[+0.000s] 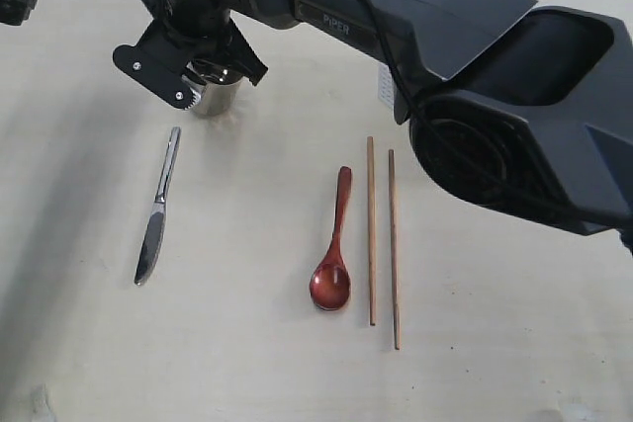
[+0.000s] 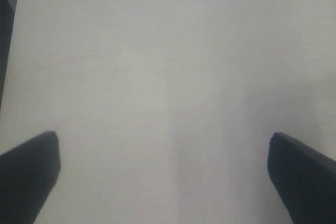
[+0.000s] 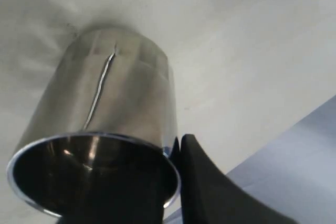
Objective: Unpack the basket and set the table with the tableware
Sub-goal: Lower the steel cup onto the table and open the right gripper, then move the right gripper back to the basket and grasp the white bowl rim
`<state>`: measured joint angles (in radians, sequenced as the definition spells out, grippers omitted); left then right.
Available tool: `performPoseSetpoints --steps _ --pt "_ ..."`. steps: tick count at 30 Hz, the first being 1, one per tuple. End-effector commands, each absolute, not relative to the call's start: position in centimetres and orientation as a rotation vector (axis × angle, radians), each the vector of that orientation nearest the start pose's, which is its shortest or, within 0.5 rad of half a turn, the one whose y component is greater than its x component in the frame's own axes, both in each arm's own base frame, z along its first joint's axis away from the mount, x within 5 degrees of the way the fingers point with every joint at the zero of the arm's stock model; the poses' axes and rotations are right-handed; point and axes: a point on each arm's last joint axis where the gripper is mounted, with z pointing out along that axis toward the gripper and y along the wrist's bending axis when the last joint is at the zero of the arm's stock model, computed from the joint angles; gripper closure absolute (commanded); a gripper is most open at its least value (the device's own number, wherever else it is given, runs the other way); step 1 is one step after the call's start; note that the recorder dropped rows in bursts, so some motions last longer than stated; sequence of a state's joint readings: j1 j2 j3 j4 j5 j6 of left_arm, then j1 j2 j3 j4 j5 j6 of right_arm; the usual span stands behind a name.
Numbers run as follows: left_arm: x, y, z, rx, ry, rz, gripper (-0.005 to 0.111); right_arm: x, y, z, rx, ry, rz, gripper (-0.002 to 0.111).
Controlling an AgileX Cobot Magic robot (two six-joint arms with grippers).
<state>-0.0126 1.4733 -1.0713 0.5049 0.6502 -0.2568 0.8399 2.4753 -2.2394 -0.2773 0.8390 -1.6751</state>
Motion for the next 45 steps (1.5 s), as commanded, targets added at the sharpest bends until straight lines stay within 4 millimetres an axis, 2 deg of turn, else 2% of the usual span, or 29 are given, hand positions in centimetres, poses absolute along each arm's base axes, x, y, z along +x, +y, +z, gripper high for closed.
performPoseSetpoints --steps 1,4,11,15,18,21,31,35,39,42,45 --pt "30.8 2.4 28.5 0.063 2.469 0.435 0.001 37.9 39.7 17.7 -2.559 0.649 -0.626 0.091" --pt "30.7 2.5 28.4 0.066 2.476 0.448 0.001 37.9 39.7 17.7 -2.573 0.611 -0.637 0.077" --pt "30.6 2.9 28.5 0.052 2.487 0.501 0.001 37.9 39.8 17.8 -2.568 0.591 -0.645 0.076" --pt "30.2 3.9 28.7 -0.079 2.475 0.626 0.001 38.0 39.9 17.9 -2.55 0.584 -0.651 0.075" --pt "29.9 4.4 28.9 -0.157 2.459 0.692 0.001 38.0 40.0 17.9 -2.543 0.581 -0.653 0.063" --pt "29.9 4.4 28.9 -0.16 2.457 0.697 0.001 38.0 40.0 17.9 -2.536 0.577 -0.656 0.05" --pt "30.0 4.4 29.0 -0.153 2.45 0.69 0.001 37.9 40.9 19.2 -2.419 0.566 -0.674 0.048" --pt "30.0 4.4 29.0 -0.152 2.449 0.689 0.001 37.5 40.5 22.6 -2.296 0.732 -0.666 0.048" --pt "30.3 4.2 29.0 -0.139 2.428 0.655 0.001 37.0 38.1 26.1 -2.203 1.098 -0.678 0.048" --pt "30.9 3.5 29.0 -0.127 2.398 0.537 0.001 37.4 35.0 28.3 -2.026 1.486 -0.695 0.048" --pt "31.1 2.7 28.5 -0.034 2.392 0.445 0.001 38.3 31.1 29.1 -1.904 1.816 -0.702 0.048"
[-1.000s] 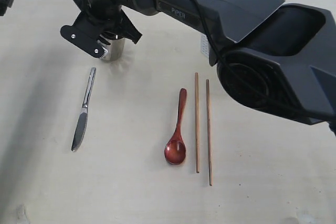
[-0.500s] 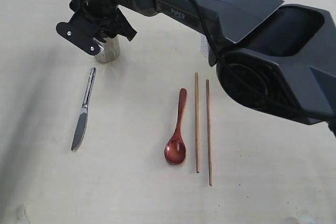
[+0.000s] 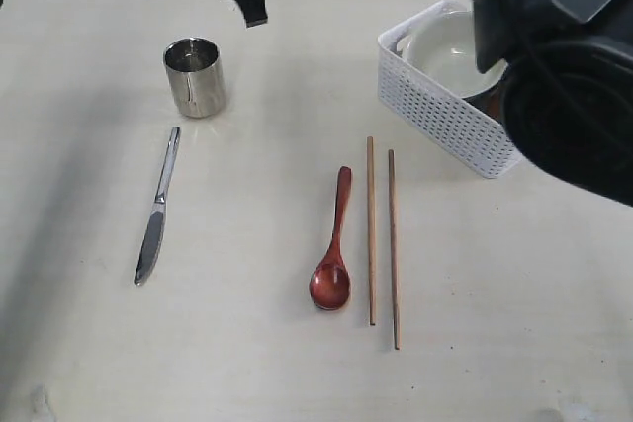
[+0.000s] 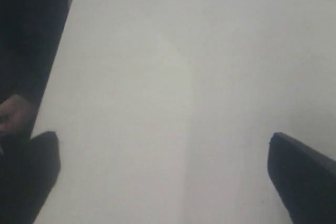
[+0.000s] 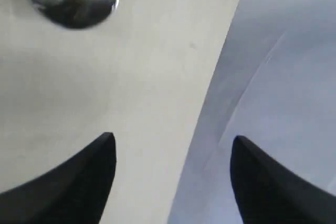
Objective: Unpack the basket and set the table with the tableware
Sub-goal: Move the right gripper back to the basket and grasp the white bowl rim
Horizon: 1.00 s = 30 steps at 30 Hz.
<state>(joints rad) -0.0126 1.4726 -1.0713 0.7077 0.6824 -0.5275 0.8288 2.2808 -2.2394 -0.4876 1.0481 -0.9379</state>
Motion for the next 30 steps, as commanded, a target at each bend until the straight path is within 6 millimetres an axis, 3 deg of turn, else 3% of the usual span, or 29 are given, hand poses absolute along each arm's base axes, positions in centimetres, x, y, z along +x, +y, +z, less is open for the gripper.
performPoseSetpoints --steps 1,4,9,14,18,24,30 --pt "31.2 2.4 28.4 -0.007 2.392 0.411 0.001 39.0 29.9 29.6 -1.841 1.872 -0.683 0.048" --pt "31.5 1.5 28.4 0.083 2.378 0.301 0.001 41.2 26.2 30.0 -1.652 2.065 -0.518 0.048" --pt "31.8 0.7 28.4 0.158 2.355 0.209 0.001 42.8 22.1 31.3 -1.364 2.254 -0.294 0.048" --pt "31.9 0.5 28.6 0.169 2.334 0.193 0.001 42.9 17.8 32.9 -1.212 2.337 -0.258 0.048" --pt "31.9 0.5 28.6 0.155 2.333 0.177 0.001 42.2 13.6 33.1 -1.142 2.428 -0.28 0.048" --pt "31.9 0.3 28.5 0.129 2.335 0.146 0.001 42.0 7.1 31.0 -0.967 2.621 -0.284 0.048" --pt "31.9 0.3 28.5 0.127 2.335 0.143 0.001 43.2 4.4 27.1 -0.66 2.734 -0.119 0.048"
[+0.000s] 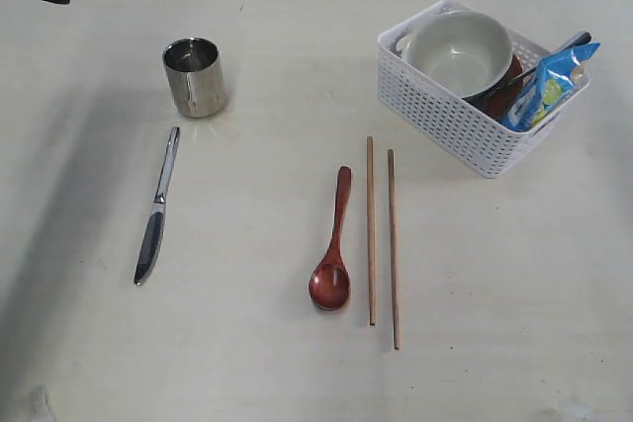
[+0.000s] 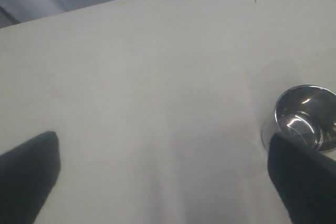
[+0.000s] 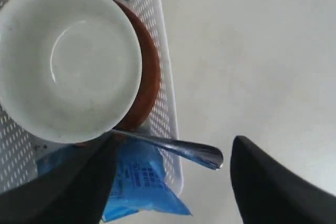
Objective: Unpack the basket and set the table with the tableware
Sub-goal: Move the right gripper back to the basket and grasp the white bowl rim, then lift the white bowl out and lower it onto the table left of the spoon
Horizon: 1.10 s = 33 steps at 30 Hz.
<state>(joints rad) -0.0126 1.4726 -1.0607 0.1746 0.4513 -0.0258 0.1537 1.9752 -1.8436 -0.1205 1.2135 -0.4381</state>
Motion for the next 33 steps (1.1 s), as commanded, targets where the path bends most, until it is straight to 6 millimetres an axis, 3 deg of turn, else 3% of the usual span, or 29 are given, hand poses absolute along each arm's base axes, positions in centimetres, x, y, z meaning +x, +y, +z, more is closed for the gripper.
performPoseSetpoints --steps 1,10,17,20,27,30,33 --pt "31.9 0.3 28.5 0.123 2.335 0.139 0.001 43.4 4.3 26.5 -0.641 2.735 -0.099 0.048" --pt "31.9 0.3 28.5 0.112 2.334 0.126 0.001 44.7 5.2 21.5 -0.632 2.796 -0.009 0.048" --pt "31.9 0.3 28.6 0.112 2.331 0.125 0.001 45.2 5.5 19.4 -0.64 2.823 -0.001 0.049" --pt "32.0 0.3 28.6 0.112 2.326 0.125 0.001 45.2 5.8 19.3 -0.644 2.825 0.012 0.062" --pt "32.0 0.3 28.6 0.112 2.325 0.125 0.001 45.3 6.2 19.3 -0.612 2.809 0.066 0.109" --pt "32.0 0.3 28.6 0.112 2.325 0.125 0.001 45.5 6.2 19.7 -0.611 2.798 0.063 0.109" --pt "32.0 0.3 28.6 0.112 2.325 0.125 0.001 45.5 6.2 21.4 -0.612 2.78 0.062 0.109"
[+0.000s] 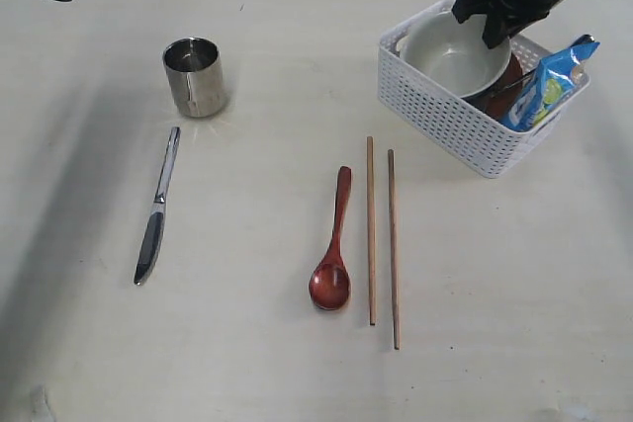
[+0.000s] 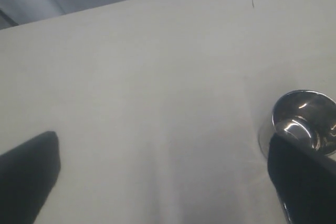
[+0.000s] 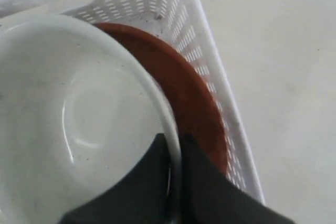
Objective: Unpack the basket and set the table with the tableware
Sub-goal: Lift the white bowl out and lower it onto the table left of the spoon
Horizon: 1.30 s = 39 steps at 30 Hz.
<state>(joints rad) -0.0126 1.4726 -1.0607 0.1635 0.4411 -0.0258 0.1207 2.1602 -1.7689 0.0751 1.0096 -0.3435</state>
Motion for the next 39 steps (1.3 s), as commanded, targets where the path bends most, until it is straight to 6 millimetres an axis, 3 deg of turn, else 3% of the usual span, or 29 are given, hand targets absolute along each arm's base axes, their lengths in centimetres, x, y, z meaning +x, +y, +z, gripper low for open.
performPoseSetpoints --steps 1,8,11,16,21,30,34,39 --pt "32.0 0.3 28.6 0.112 2.325 0.125 0.001 45.5 6.2 21.8 -0.613 2.778 0.062 0.109" --pt "32.0 0.3 28.6 0.112 2.325 0.125 0.001 43.9 6.0 29.0 -0.599 2.668 0.048 0.109" --pt "32.0 0.3 28.6 0.112 2.325 0.125 0.001 42.7 6.6 31.8 -0.567 2.607 0.153 0.109" --pt "32.0 0.3 28.6 0.112 2.325 0.125 0.001 40.8 10.3 33.2 -0.767 2.544 0.43 0.109" --pt "32.0 0.3 28.6 0.112 2.325 0.125 0.001 39.2 16.0 30.9 -1.008 2.535 0.501 0.109" --pt "31.9 0.3 28.6 0.112 2.333 0.126 0.001 34.2 24.2 22.7 -1.329 2.61 0.581 0.109" --pt "31.9 0.2 28.5 0.108 2.335 0.122 0.001 32.3 25.7 20.4 -1.387 2.6 0.61 0.109" --pt "31.9 0.3 28.5 0.108 2.337 0.122 0.001 31.0 25.8 18.3 -1.37 2.635 0.661 0.109"
